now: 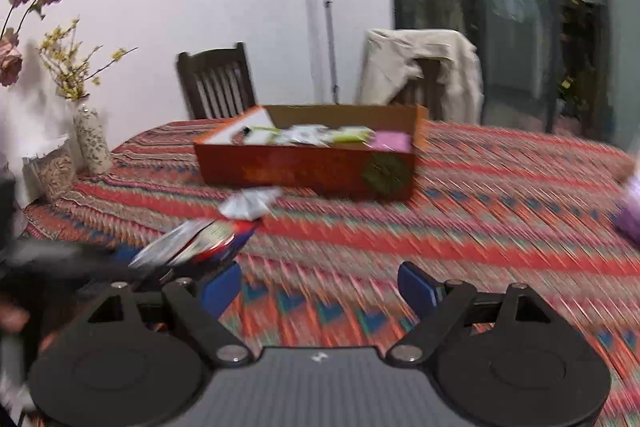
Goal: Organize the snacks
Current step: 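Grasp the red-and-silver wrapper with the left gripper while the right grasps a white packet, then carry the red-and-silver wrapper and white packet into the box and open both grippers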
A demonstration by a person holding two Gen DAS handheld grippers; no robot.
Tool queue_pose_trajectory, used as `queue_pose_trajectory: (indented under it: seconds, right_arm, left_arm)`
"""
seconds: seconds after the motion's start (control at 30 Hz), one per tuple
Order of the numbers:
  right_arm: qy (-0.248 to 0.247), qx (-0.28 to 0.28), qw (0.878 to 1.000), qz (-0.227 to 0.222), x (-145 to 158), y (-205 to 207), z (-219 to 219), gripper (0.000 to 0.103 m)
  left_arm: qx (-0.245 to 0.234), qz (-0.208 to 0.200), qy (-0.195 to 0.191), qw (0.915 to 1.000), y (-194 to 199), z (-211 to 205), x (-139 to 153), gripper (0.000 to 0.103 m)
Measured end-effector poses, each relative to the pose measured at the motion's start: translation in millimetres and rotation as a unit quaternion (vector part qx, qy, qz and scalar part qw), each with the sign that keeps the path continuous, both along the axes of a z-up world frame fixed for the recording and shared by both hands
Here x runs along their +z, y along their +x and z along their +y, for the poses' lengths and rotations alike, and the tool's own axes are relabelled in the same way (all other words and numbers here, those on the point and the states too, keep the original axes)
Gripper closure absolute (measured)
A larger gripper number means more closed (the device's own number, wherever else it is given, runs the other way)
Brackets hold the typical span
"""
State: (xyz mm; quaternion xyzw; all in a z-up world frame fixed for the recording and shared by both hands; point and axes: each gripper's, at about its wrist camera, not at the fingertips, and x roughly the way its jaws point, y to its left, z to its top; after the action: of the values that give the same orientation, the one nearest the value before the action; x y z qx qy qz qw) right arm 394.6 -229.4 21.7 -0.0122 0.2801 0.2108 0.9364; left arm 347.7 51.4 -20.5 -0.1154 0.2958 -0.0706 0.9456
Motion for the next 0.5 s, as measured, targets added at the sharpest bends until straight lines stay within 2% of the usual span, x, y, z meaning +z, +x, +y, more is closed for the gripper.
queue_pose_trajectory:
  seconds: [0.1,0.2,0.3,0.37,0.5]
  right_arm:
    - [-0.026,0.032,0.999,0.002,-6.0,47.6,51.3,0.018]
    - [-0.044,0.053,0.997,0.025,-23.7,98.9,109.0,0.019]
    - [-0.066,0.035,0.996,0.046,-40.2,137.7,152.1,0.032]
    - [-0.078,0.015,0.995,0.059,-48.9,151.7,164.4,0.046]
    - [-0.053,0.002,0.996,0.069,-57.9,151.9,155.5,0.053]
  left_arm:
    - [0.045,-0.003,-0.002,0.999,-14.1,38.2,1.8,0.045]
    - [0.074,-0.005,0.004,0.9973,-18.7,64.3,3.4,0.045]
    - [0.081,-0.007,0.004,0.9967,-21.1,77.1,8.1,0.045]
    - [0.083,-0.009,0.006,0.9965,-26.6,81.2,10.4,0.045]
    - [0.083,-0.006,0.011,0.9964,-38.5,78.2,15.2,0.045]
